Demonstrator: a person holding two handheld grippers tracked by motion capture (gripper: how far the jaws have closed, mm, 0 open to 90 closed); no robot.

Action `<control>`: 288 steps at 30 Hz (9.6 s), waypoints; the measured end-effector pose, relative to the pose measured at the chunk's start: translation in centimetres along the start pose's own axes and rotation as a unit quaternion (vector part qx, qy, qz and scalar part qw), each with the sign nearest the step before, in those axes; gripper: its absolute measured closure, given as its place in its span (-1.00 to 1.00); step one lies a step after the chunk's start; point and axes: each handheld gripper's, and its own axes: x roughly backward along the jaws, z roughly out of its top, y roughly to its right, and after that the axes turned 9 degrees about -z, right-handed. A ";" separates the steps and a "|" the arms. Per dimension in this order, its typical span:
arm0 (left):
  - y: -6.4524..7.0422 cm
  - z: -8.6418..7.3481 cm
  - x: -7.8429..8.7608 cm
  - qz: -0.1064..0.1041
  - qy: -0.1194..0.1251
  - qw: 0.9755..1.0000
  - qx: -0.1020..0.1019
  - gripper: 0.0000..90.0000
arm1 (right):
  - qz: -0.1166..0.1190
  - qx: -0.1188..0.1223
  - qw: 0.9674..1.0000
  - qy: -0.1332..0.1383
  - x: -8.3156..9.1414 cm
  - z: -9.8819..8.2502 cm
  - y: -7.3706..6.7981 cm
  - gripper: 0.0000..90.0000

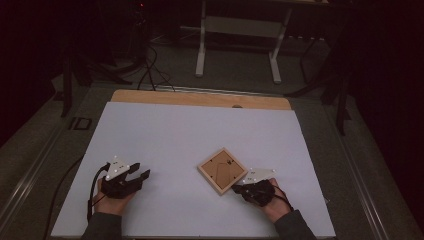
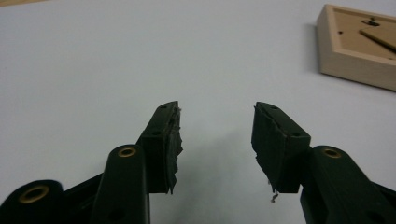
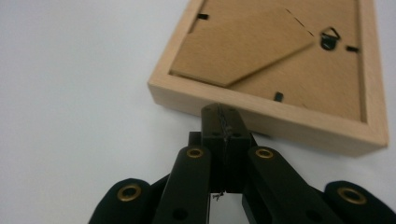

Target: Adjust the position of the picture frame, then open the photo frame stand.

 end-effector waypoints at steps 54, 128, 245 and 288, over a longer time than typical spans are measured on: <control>1.0 0.3 -1.1 -0.018 -0.019 1.000 -0.014 0.25 | -0.066 -0.056 0.995 0.045 -3.0 5.0 2.1 1.00; 1.8 0.8 -2.4 -0.035 -0.026 0.999 -0.024 0.26 | -0.073 -0.090 0.993 0.011 -4.6 5.2 3.4 0.84; 7.5 9.7 -13.4 -0.063 -0.204 0.973 -0.094 0.03 | -0.038 -0.056 0.996 0.057 -5.3 5.3 0.2 0.99; 8.4 12.9 -12.8 -0.059 -0.185 0.975 -0.105 0.14 | -0.036 -0.051 0.997 0.046 -5.5 5.7 0.4 1.00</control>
